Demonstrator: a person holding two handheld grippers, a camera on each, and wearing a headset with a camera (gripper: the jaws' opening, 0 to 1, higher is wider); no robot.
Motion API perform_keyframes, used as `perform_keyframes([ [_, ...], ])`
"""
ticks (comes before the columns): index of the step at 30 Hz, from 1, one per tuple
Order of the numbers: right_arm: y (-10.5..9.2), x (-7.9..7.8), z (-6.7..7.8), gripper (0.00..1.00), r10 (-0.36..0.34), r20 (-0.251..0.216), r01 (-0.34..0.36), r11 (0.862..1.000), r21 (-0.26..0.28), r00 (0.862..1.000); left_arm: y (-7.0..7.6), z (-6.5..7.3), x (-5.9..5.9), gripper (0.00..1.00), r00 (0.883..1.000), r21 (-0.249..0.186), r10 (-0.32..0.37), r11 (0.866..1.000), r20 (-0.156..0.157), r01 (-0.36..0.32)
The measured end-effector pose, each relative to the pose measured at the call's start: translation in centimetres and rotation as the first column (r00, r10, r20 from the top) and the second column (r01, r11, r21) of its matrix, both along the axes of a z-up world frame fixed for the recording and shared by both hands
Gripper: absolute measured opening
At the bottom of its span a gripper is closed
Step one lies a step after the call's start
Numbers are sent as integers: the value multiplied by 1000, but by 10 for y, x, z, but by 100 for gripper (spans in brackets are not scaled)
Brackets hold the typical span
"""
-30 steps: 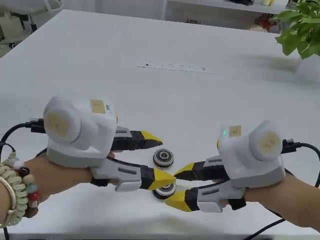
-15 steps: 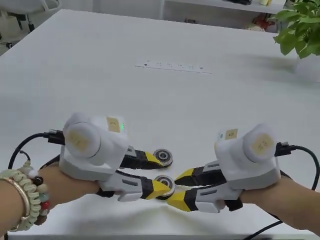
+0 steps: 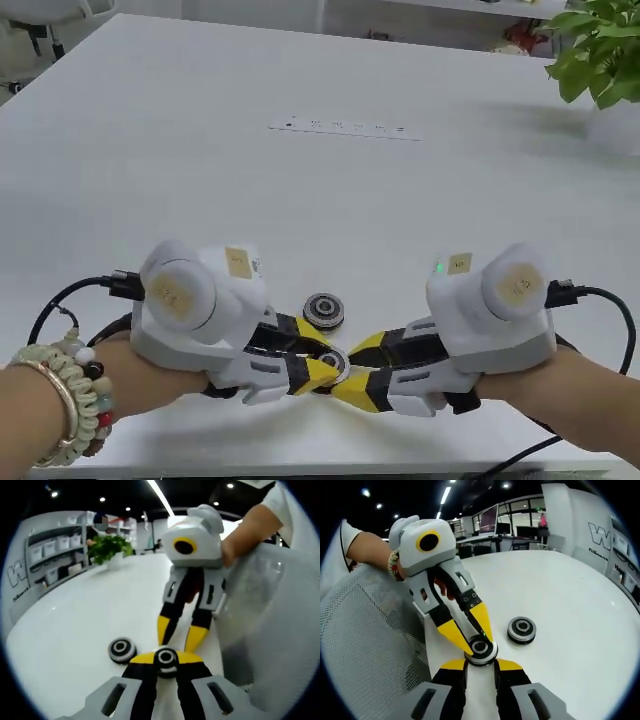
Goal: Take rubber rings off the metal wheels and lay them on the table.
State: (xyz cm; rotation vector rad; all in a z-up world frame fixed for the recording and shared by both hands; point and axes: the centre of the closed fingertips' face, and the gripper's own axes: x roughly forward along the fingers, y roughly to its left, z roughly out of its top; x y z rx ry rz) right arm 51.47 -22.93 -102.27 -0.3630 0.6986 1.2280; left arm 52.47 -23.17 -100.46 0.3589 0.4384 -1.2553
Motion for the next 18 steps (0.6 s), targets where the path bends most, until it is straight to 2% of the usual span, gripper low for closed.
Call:
perform_keyframes([
  [7, -1, 0, 0, 16, 5, -5, -5, 1000, 1, 1000, 0, 0, 0, 15, 1000, -8, 3, 1000, -1, -3],
  [11, 5, -3, 1, 27, 21, 10, -22, 1000, 9, 1000, 0, 0, 0, 15, 1000, -10, 4, 1000, -1, -4],
  [14, 5, -1, -2, 25, 24, 25, -23, 1000, -7, 999, 0, 0, -1, 15, 1000, -12, 4, 1000, -1, -4],
  [18, 3, 2, 0, 22, 8, 20, -9, 1000, 9, 1000, 0, 1, -1, 15, 1000, -14, 5, 1000, -2, -5],
])
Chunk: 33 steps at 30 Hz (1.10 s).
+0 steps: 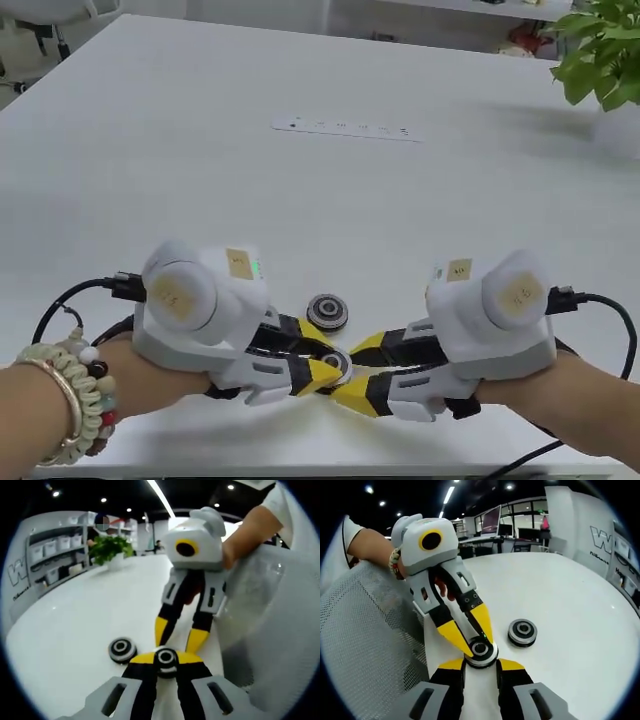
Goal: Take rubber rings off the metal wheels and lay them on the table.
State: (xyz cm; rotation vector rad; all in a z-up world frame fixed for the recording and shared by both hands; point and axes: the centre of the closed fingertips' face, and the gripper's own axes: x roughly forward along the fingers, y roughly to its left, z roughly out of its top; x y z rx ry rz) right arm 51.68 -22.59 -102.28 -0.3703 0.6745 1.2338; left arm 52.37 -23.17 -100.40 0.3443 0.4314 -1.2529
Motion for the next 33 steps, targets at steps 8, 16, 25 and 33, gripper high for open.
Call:
perform_keyframes([
  [8, 1, 0, 1, 22, 10, 9, -10, 1000, 0, 1000, 0, 1, -1, 15, 1000, -5, 3, 1000, -2, -3],
  [16, -3, -1, 0, 18, 32, 14, -32, 999, -23, 999, 0, 1, -1, 15, 1000, -10, 4, 1000, -4, -4],
  [25, -5, -2, 0, 15, 36, 9, -36, 999, -27, 999, 0, 1, -1, 15, 1000, -11, 4, 1000, -4, -4],
  [33, -9, -1, -1, 4, 48, 26, -46, 998, -51, 999, 1, 1, -1, 15, 1000, -12, 4, 1000, -4, -4],
])
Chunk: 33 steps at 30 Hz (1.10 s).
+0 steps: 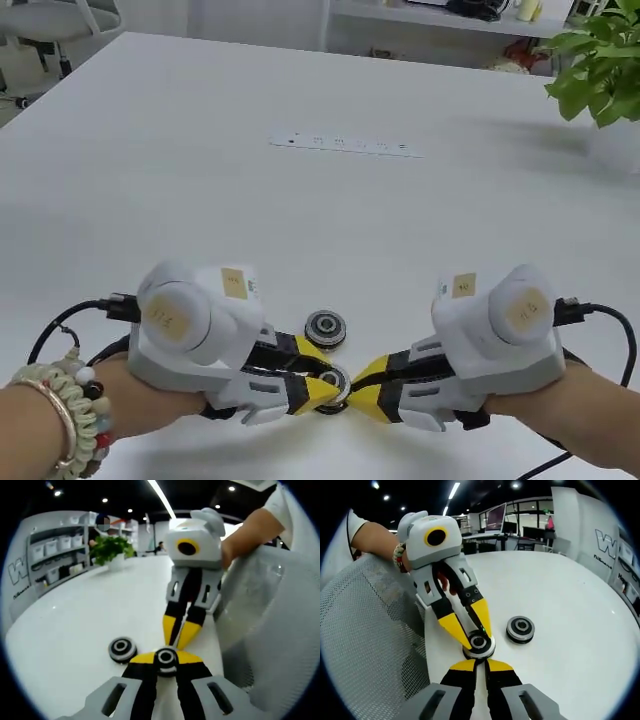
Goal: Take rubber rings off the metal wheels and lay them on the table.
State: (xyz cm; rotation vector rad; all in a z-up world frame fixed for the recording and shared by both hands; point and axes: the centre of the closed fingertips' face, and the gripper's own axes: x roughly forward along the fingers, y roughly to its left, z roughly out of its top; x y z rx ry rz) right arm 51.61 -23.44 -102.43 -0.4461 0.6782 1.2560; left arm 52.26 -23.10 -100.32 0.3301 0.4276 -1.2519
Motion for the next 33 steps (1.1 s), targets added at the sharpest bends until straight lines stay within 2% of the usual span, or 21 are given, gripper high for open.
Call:
perform_keyframes([
  [4, -1, 3, 0, 1, -14, 7, 14, 1000, -11, 1000, 0, 0, 1, 15, 1000, 2, 1, 1000, 3, -1],
  [8, -2, 5, 1, 0, -48, -14, 48, 999, -13, 999, 1, 0, 1, 15, 1000, 4, 0, 1000, 6, 0],
  [10, -4, 7, 2, 0, -95, -51, 95, 996, -7, 994, 1, 0, 1, 15, 1000, 5, 1, 1000, 7, -1],
  [13, -5, 9, 2, 0, -179, -138, 181, 984, -2, 974, 2, 0, 1, 15, 1000, 5, 0, 1000, 8, 0],
  [14, -5, 10, 3, 0, -184, -146, 186, 982, 4, 972, 2, 0, 1, 15, 1000, 8, -4, 1000, 13, 4],
  [15, -5, 9, 4, 0, -207, -170, 211, 977, 9, 963, 2, 0, 1, 15, 1000, 12, -9, 1000, 22, 9],
  [16, -6, 9, 6, 0, -241, -223, 251, 968, 15, 944, 2, 0, 0, 15, 999, 16, -16, 1000, 33, 15],
  [18, -8, 11, 7, 0, -290, -288, 308, 951, 18, 913, 1, 0, 0, 15, 999, 17, -17, 1000, 36, 17],
  [20, -11, 12, 7, 0, -315, -318, 337, 941, 15, 894, 1, 0, 0, 14, 999, 20, -21, 1000, 42, 20],
  [21, -11, 12, 7, 0, -315, -320, 338, 941, 16, 893, 0, 0, 0, 14, 999, 23, -23, 999, 46, 22],
  [22, -11, 12, 8, 0, -326, -335, 353, 935, 20, 884, 0, 0, 0, 14, 999, 24, -24, 999, 47, 23],
  [23, -10, 12, 9, 0, -342, -360, 376, 926, 28, 868, 0, 0, 0, 14, 999, 24, -23, 999, 45, 22],
  [24, -9, 12, 12, 0, -353, -399, 401, 915, 41, 846, 0, 0, 0, 14, 999, 25, -24, 999, 45, 23],
  [26, -10, 12, 12, 0, -361, -446, 424, 904, 46, 819, 1, 0, 0, 14, 999, 26, -25, 999, 44, 24],
  [28, -13, 12, 8, 0, -360, -447, 420, 907, 38, 819, 0, 0, 0, 14, 999, 25, -29, 999, 45, 28],
  [29, -12, 11, 10, 0, -363, -465, 431, 901, 44, 807, 0, 0, -1, 14, 999, 25, -30, 999, 45, 29],
  [31, -11, 11, 13, 0, -366, -486, 446, 893, 54, 793, 0, 0, -1, 14, 999, 25, -29, 999, 45, 28],
  [33, -11, 10, 12, 0, -370, -496, 453, 890, 55, 786, 0, 0, 0, 14, 999, 24, -27, 999, 44, 26],
])
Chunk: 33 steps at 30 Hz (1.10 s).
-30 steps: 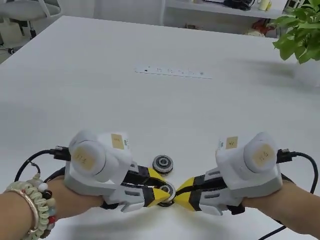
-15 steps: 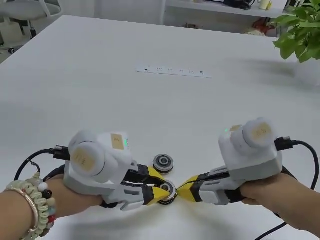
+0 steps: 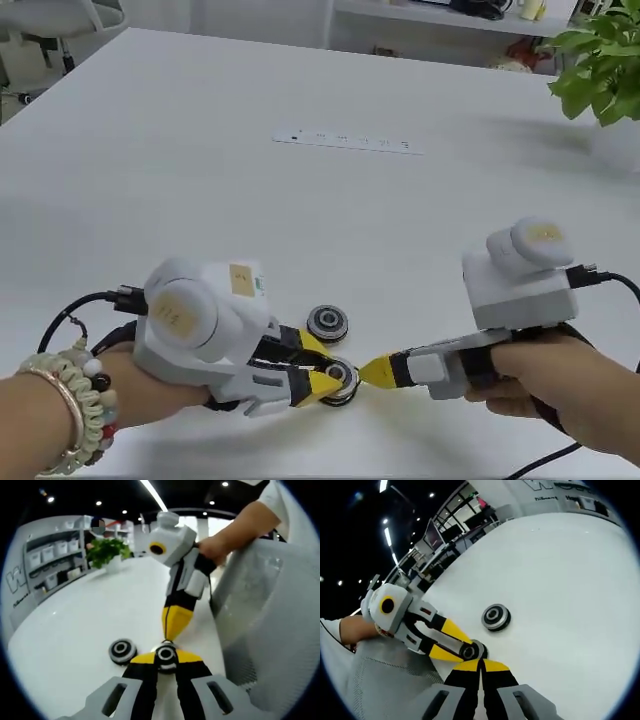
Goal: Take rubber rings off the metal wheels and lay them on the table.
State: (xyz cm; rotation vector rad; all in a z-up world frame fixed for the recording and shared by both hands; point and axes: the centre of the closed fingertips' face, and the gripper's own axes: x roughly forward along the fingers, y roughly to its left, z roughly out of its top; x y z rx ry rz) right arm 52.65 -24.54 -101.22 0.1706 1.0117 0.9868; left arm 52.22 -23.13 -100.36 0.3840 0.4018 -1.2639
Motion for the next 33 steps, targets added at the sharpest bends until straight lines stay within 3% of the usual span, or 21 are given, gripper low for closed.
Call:
perform_keyframes([
  [2, 1, 0, 2, 0, -19, -28, 20, 1000, 22, 999, 0, 0, 0, 14, 1000, -4, 2, 1000, -3, -2],
  [9, 5, -3, 3, 0, -39, -55, 41, 998, 40, 998, -1, 0, 0, 14, 1000, -8, 3, 1000, 2, -3],
  [33, 14, -8, 12, 0, -55, -81, 62, 994, 88, 995, -1, 0, 1, 14, 1000, -9, 2, 1000, 3, -2],
])
